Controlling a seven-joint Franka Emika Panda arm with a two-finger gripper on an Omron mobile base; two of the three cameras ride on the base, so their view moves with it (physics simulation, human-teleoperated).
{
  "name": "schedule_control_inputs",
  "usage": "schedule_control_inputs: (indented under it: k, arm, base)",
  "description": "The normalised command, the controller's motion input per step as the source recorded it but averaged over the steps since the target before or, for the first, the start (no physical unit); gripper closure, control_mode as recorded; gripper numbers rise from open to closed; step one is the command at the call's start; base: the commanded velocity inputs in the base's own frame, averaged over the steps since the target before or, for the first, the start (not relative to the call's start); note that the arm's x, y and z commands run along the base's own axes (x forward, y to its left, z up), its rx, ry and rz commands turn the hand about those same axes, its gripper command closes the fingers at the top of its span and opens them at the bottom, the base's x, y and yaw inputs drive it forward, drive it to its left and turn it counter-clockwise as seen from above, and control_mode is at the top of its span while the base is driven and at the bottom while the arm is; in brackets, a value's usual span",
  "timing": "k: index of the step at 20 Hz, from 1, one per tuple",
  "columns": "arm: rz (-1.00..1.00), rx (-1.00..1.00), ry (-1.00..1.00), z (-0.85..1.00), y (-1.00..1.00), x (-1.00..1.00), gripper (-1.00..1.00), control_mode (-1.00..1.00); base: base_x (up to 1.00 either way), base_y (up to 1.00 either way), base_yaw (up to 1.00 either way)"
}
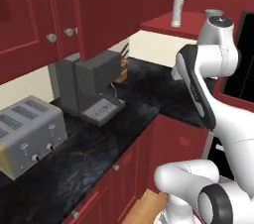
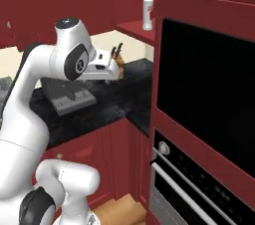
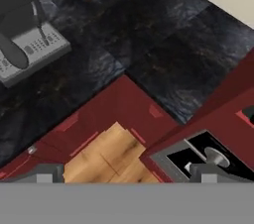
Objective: There is a bowl on the dining counter. Grab a lemon wedge from the fridge and place it in the bowl. Then get the liquor bottle and glass cup from the cabinet and place them next to the bowl.
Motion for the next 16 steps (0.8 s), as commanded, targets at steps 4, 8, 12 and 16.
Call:
schedule_control_inputs:
  k: [4, 8, 12, 16]
  arm:
    - [0.0, 0.0, 0.0, 0.0, 0.0, 0.0, -1.0, 1.0]
    - [0.0, 0.0, 0.0, 0.0, 0.0, 0.0, -1.0, 1.0]
    - [0.0, 0.0, 0.0, 0.0, 0.0, 0.0, -1.0, 1.0]
    - [0.0, 0.0, 0.0, 0.0, 0.0, 0.0, -1.0, 1.0]
  base:
    - [0.01, 0.46, -0.59]
    - [0.3, 0.46, -0.4]
    - [0.95, 0.62, -0.17]
    - [0.99, 0.42, -0.09]
